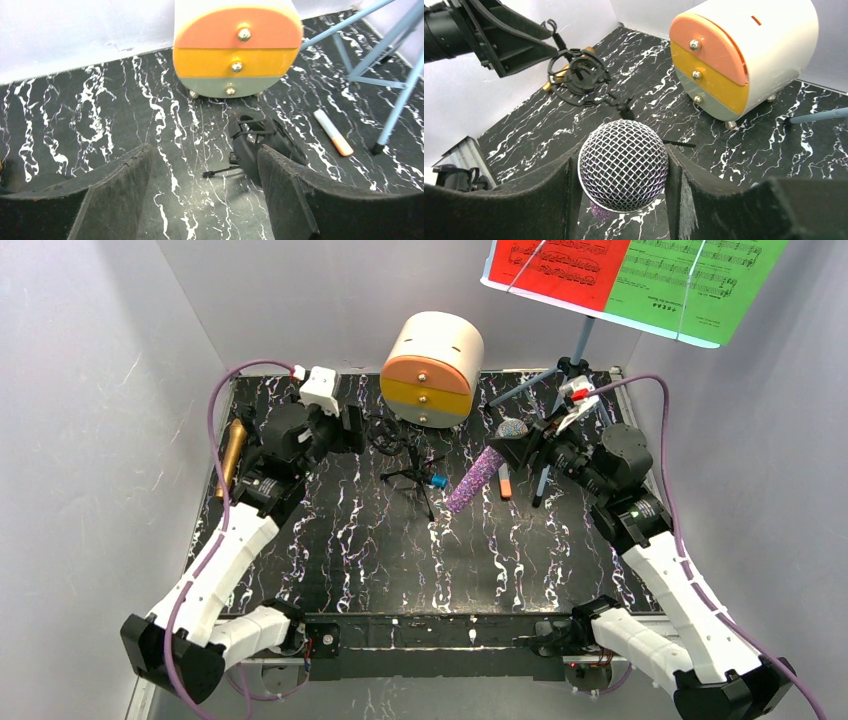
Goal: Pack up the instrument practice props
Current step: Place the microphone at the corner of the board.
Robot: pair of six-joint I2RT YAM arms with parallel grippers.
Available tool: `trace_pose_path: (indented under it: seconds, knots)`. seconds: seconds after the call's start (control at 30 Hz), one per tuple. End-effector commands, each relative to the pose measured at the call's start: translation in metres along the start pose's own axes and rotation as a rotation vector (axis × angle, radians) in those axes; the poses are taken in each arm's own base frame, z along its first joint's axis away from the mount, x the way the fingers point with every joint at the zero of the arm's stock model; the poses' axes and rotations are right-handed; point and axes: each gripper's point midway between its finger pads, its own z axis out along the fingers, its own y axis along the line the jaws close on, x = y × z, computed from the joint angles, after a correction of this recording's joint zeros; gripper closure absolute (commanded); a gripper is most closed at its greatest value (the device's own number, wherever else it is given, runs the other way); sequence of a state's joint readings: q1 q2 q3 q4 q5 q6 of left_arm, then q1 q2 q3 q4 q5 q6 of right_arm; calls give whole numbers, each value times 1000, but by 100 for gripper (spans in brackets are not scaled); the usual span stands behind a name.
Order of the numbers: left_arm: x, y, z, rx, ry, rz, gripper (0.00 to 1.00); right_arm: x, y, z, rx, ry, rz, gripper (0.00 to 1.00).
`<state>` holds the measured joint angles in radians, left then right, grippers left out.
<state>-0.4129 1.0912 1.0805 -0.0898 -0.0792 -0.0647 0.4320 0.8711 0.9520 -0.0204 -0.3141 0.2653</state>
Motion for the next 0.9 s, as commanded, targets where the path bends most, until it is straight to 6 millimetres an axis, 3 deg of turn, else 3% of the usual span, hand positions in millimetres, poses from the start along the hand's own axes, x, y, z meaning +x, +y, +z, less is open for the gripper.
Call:
trace_pose_path:
  seconds: [0.0, 0.2, 0.33, 0.57, 0.87]
  knots:
    - [-34, -18, -26, 135, -142, 55, 25, -30, 25, -10, -90, -68, -18, 99]
    - [-58, -46, -64, 313, -301, 151, 16, -24, 40, -8, -183, -48, 59, 99]
    - [-61, -70, -80, 453, -333, 126, 14, -26, 51, -1, -256, -61, 115, 99]
    - [-56, -122, -90, 789, -318, -88, 14, -34, 64, 12, -363, -64, 159, 99]
    - [-19, -173, -89, 956, -170, -178, 14, -29, 86, 27, -459, -46, 166, 99]
